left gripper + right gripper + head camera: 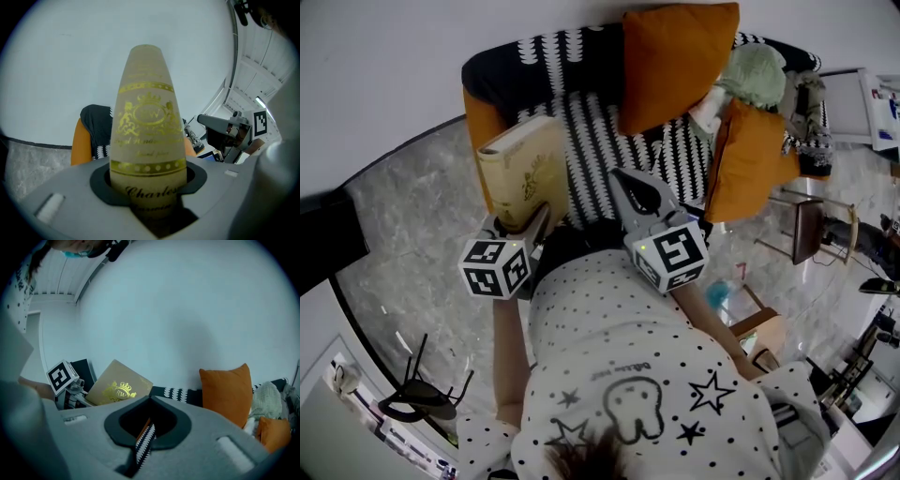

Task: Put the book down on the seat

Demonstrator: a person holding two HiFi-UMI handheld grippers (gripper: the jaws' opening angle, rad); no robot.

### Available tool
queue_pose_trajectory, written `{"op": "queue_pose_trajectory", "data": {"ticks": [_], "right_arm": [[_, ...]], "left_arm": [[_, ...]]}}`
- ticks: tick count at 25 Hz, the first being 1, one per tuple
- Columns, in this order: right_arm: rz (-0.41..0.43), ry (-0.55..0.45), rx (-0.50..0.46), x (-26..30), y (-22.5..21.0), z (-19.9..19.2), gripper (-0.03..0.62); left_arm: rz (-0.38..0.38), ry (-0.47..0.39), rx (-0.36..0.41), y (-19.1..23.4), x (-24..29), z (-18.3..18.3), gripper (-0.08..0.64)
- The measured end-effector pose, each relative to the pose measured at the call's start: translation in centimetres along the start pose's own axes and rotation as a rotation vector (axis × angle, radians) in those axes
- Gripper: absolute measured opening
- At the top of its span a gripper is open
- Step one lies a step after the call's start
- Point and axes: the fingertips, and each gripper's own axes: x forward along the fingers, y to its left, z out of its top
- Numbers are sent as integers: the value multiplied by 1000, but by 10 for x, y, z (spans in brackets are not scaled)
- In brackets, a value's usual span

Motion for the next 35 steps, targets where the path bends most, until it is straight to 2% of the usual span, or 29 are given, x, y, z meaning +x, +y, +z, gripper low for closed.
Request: {"op": "queue_pose_trajectory", "data": {"ticks": [9, 14, 35], "right_arm": [[44, 9, -24, 4, 11, 2, 0], [58, 10, -30, 3, 17, 2, -2], [41, 16, -15, 0, 9, -5, -1]], "left_arm": [[-11, 7, 12, -9, -4, -3, 229], [-31, 56, -5, -7, -2, -14, 229], [-55, 134, -28, 4, 33, -31, 230]]}}
